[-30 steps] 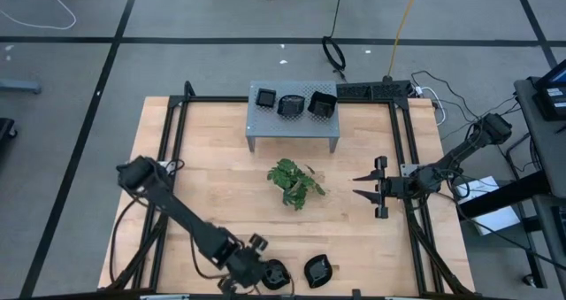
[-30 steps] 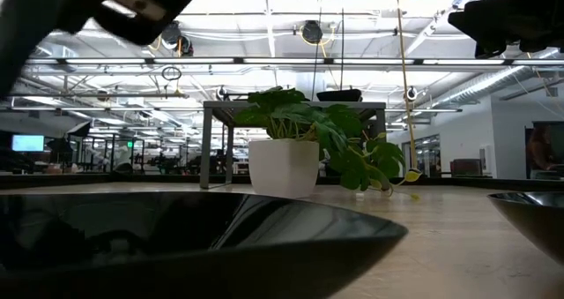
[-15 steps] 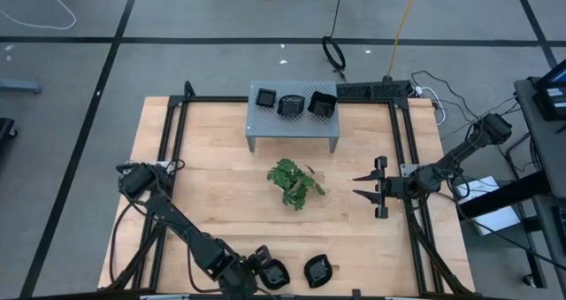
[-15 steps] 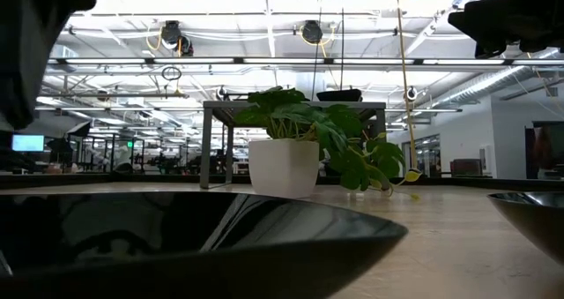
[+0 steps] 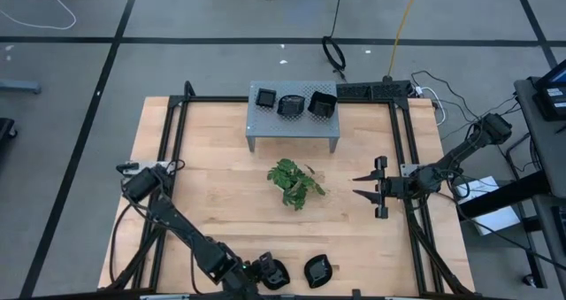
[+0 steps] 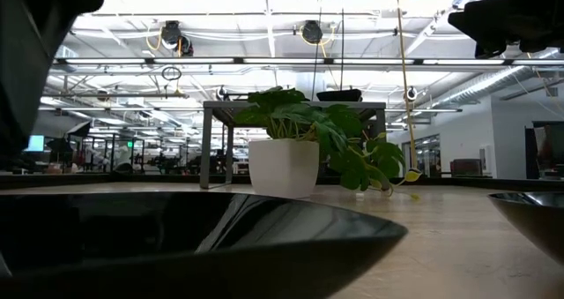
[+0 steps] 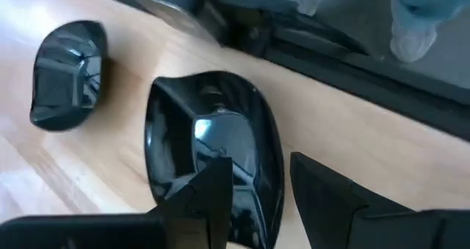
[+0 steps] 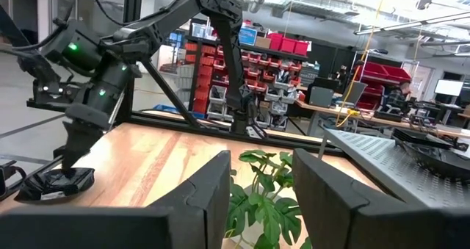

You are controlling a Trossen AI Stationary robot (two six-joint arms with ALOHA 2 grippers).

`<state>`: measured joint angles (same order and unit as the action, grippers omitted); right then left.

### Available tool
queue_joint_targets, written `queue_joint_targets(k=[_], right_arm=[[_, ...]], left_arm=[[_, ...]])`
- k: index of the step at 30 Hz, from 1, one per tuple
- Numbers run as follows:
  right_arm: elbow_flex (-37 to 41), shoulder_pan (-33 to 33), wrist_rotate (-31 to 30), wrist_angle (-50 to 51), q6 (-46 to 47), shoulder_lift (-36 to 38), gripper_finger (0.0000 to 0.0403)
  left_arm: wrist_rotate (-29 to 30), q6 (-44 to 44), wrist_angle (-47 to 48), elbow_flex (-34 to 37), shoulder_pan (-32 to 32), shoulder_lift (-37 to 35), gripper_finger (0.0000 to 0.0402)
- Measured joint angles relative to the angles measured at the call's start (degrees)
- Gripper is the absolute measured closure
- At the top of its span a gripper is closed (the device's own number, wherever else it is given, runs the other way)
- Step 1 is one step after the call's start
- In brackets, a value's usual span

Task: Pick & Place Mini shaped plates
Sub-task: Stack the leaf-shaped black bowl on top of the other leaf-shaped black bowls on the shelf

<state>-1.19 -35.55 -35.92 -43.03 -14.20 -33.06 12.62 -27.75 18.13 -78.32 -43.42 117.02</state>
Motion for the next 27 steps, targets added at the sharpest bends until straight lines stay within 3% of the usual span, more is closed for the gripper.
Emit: queue_joint_targets(k=[18, 22, 27], right_arm=[[0.0, 0.0, 0.0, 0.1, 0.0, 0.0, 0.0268], [0.0, 0.0, 0.0, 0.1, 0.0, 0.0, 0.0268], [0.0, 0.0, 0.0, 0.0, 0.0, 0.0, 0.0268]], left_arm=[[3.5, 0.0, -0.1, 0.1, 0.3, 2.0, 0.0263], [3.6, 0.0, -0.2, 0.1, 0.6, 2.0, 0.0301], [3.5, 0.1, 0.0, 0.1, 0.8, 2.0, 0.0385]])
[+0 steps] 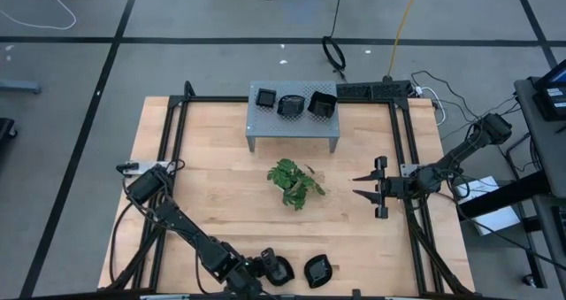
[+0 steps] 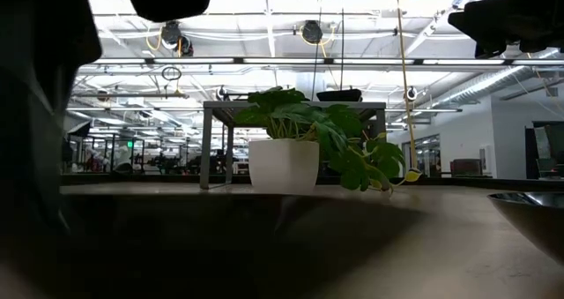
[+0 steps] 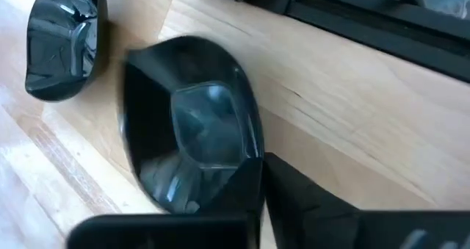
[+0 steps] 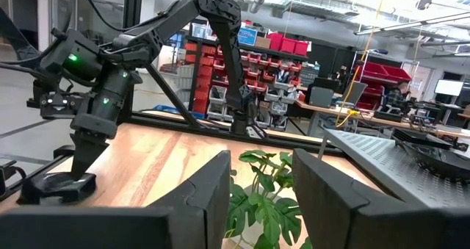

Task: Pick & Place Mini shaped plates
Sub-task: Stack the leaf-shaped black bowl on top of the other leaf-shaped black bowls on the shelf

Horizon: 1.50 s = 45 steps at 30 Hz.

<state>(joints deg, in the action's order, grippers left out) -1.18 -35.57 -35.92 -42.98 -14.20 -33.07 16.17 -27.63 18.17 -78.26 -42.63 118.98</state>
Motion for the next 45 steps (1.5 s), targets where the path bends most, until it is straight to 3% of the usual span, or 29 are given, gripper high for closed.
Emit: queue_joint_targets(k=[7, 13, 17, 23, 30, 41, 45], right_arm=[[0.0, 0.0, 0.0, 0.0, 0.0, 0.0, 0.0268], [0.0, 0.0, 0.0, 0.0, 0.0, 0.0, 0.0268], [0.0, 0.0, 0.0, 0.0, 0.0, 0.0, 0.0268], [0.0, 0.0, 0.0, 0.0, 0.0, 0.0, 0.0268], [0.0, 0.0, 0.0, 0.0, 0.0, 0.0, 0.0268], [0.0, 0.0, 0.0, 0.0, 0.0, 0.0, 0.0268], [0.0, 0.0, 0.0, 0.0, 0.0, 0.0, 0.0268]], left_arm=[[-1.2, 3.6, 0.1, 0.0, 0.1, -0.4, 0.0393], [-2.1, 9.1, -0.9, 0.0, 0.6, -5.1, 0.0392], [1.3, 13.6, -1.4, 0.0, 1.7, -9.9, 0.0397], [15.1, 17.4, -1.0, 0.0, 4.5, -17.4, 0.0395], [26.8, 17.8, -1.0, 0.0, 12.5, -23.1, 0.0390], [27.0, 10.9, -1.7, 0.0, 32.9, -23.3, 0.0393], [23.6, 9.3, -1.7, 0.0, 40.4, -23.3, 0.0395]])
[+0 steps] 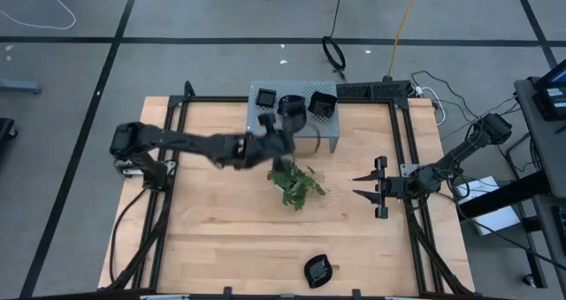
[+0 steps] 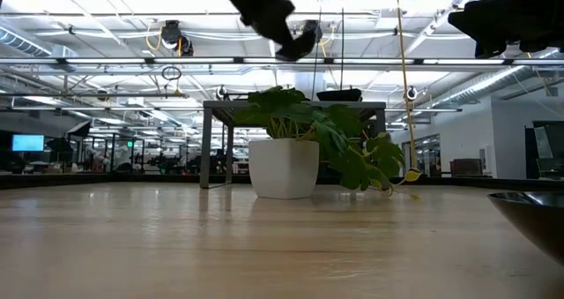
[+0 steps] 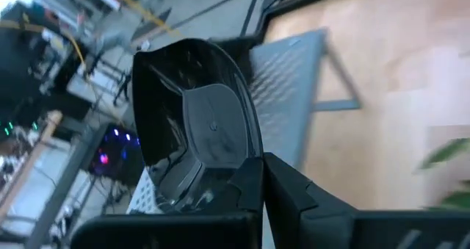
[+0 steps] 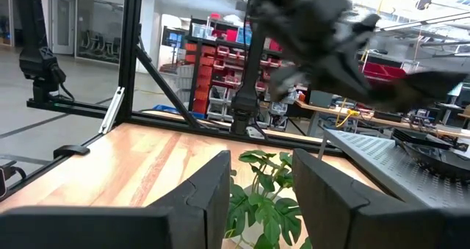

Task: Pick & Place Mini shaped plates
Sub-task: Stack the leaf-shaped black bowl on top of the other leaf-shaped black bowls on the shelf

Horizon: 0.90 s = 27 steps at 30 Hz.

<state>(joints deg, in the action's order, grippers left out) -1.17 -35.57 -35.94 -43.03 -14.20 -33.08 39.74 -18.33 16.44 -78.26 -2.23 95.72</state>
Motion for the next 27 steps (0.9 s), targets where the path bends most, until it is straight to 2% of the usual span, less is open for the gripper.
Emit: queue_joint_targets(k=[4, 10, 17, 21, 27], right_arm=[[0.0, 0.0, 0.0, 0.0, 0.0, 0.0, 0.0268], [0.0, 0.0, 0.0, 0.0, 0.0, 0.0, 0.0268], [0.0, 0.0, 0.0, 0.0, 0.0, 0.0, 0.0268], [0.0, 0.0, 0.0, 0.0, 0.0, 0.0, 0.0268], [0.0, 0.0, 0.0, 0.0, 0.0, 0.0, 0.0268]], left_arm=[[-4.1, 0.3, 0.0, 0.0, 6.1, 0.6, 0.0391], [-8.2, 1.7, 0.2, 0.0, 11.2, 1.5, 0.0392], [-8.5, 0.5, 0.1, 0.0, 13.3, 1.5, 0.0396], [-11.0, 0.5, 0.0, 0.0, 14.1, 1.7, 0.0386], [-12.0, 0.4, -0.6, -0.1, 14.2, 3.3, 0.0396]])
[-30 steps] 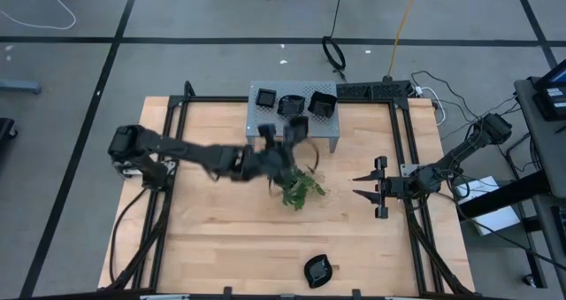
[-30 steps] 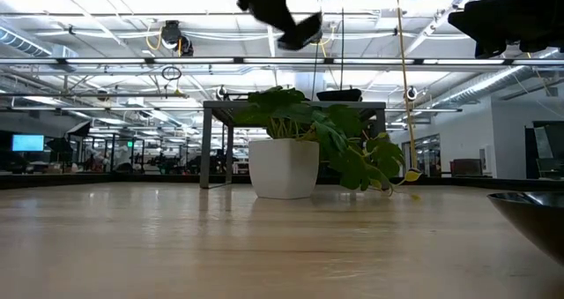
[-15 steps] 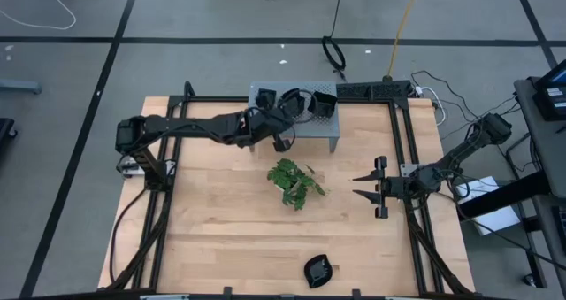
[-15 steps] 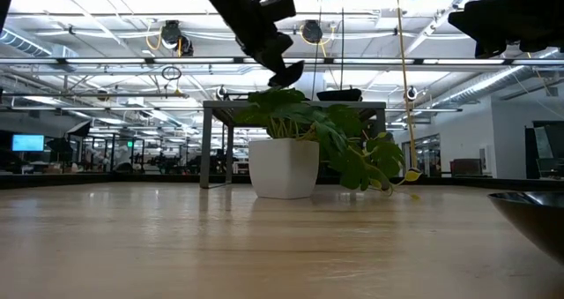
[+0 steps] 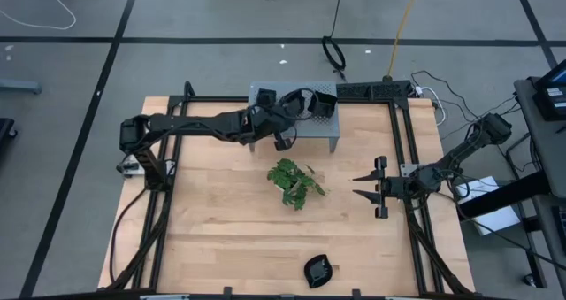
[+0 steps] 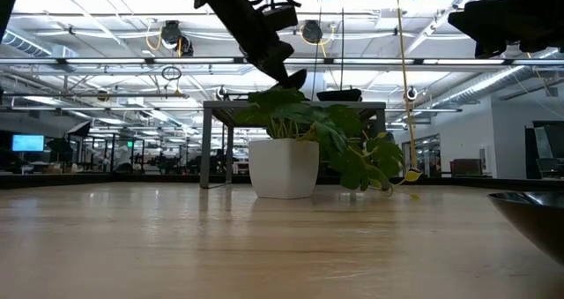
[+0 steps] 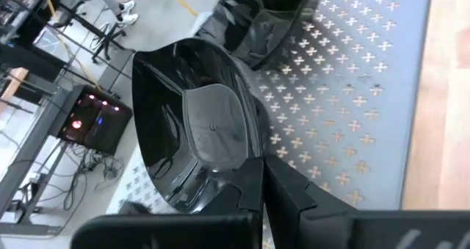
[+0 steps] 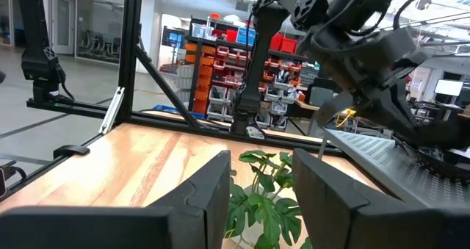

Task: Pick & Place Mini shaped plates
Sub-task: Stack the leaf-shaped black bowl on top of the other leaf-shaped black bowls on the shelf

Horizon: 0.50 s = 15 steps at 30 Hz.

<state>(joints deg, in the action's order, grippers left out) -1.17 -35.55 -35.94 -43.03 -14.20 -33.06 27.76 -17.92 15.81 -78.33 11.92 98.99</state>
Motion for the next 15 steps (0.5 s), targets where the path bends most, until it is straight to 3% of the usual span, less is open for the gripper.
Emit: queue_joint_targets(k=[11, 15], right_arm=[[0.0, 0.0, 0.0, 0.0, 0.0, 0.0, 0.0268], [0.0, 0.0, 0.0, 0.0, 0.0, 0.0, 0.0268]], left_arm=[[0.7, -1.9, 0.1, 0.1, 0.0, 1.0, 0.0397], [3.0, 0.5, 0.2, 0.1, 0.0, 1.0, 0.0363]])
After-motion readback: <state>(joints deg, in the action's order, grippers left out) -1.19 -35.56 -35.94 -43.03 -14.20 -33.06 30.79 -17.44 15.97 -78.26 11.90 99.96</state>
